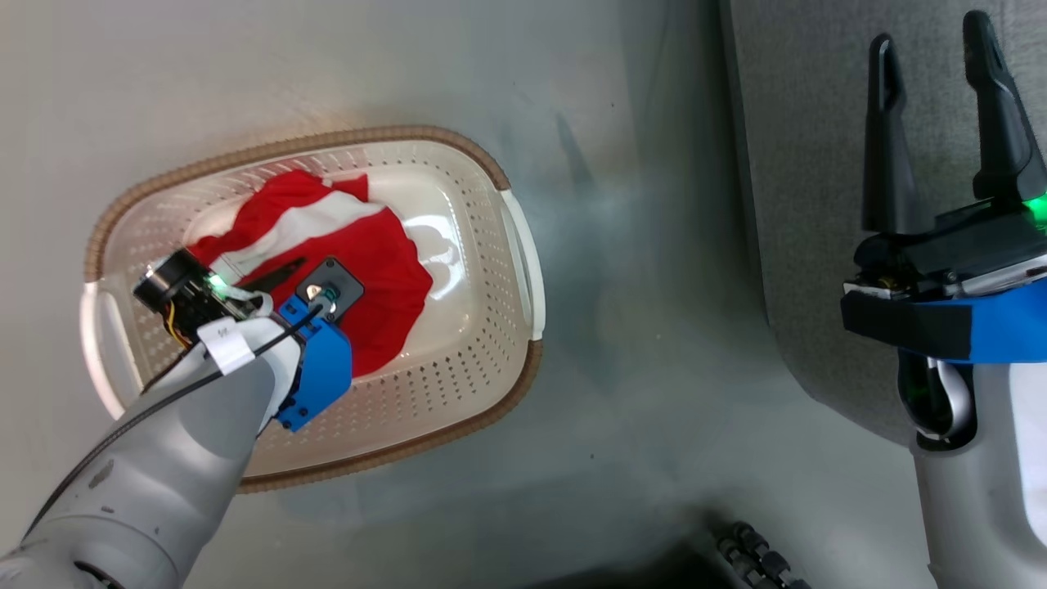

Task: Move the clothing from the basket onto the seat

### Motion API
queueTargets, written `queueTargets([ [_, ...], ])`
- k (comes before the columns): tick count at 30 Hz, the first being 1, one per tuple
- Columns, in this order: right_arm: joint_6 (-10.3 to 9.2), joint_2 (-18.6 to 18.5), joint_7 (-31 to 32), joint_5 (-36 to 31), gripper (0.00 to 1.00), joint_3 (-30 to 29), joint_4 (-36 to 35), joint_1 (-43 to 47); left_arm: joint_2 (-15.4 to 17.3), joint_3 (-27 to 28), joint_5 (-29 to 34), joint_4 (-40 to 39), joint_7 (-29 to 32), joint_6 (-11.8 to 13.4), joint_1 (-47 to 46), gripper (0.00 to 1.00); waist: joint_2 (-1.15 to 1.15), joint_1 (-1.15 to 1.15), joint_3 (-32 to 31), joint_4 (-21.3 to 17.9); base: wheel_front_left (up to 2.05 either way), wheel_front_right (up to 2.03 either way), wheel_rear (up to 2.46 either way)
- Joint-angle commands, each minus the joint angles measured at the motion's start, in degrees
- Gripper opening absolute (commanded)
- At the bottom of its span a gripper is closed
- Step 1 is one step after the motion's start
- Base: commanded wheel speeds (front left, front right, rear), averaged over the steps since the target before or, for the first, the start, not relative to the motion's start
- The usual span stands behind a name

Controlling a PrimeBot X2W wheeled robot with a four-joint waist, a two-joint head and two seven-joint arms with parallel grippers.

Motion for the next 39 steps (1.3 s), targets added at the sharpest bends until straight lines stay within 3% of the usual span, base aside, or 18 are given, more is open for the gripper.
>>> queueTargets([
  [1,0.03,0.00,-0.19,0.17,1.00,-0.19,-0.94,-1.19,0.29,-0.93,0.13,0.56,0.96,0.01,-1.97,1.00,0.00,-0.01,2.55,-1.06,0.00,0.00,0.00],
  [13,0.03,-0.76,-0.20,-0.70,1.00,-1.03,-4.88,-1.32,0.54,-5.44,3.54,3.19,7.10,0.06,-7.37,1.00,0.00,-0.01,8.81,-0.80,0.00,0.00,0.00],
  [26,0.03,-0.25,-0.12,-1.49,1.00,-1.64,-7.92,0.03,-0.27,-5.07,2.88,3.99,10.30,1.11,-8.16,1.00,0.00,-0.01,12.36,-1.08,0.00,0.00,0.00],
  [27,0.03,-0.21,-0.12,-1.57,1.00,-1.69,-7.98,0.08,-0.25,-5.10,2.78,4.03,10.69,0.98,-8.21,0.91,0.00,-0.01,12.45,-1.11,0.00,0.00,0.00],
  [28,0.03,-0.16,-0.12,-1.67,1.00,-1.74,-8.02,0.08,-0.17,-5.14,2.72,4.06,10.88,0.98,-8.25,0.15,0.00,-0.01,12.52,-1.16,0.00,0.00,0.00],
  [29,0.03,-0.08,-0.12,-1.72,1.00,-1.72,-8.00,0.00,-0.18,-5.28,2.96,4.06,11.02,0.90,-8.14,0.00,0.00,-0.01,12.56,-1.26,0.00,0.00,0.00],
  [39,0.03,0.35,-0.12,-1.69,1.00,-1.59,-7.06,-1.28,-1.19,-5.90,3.90,4.05,8.91,0.07,-7.69,0.00,0.00,-0.01,10.46,-1.15,0.00,0.00,0.00],
])
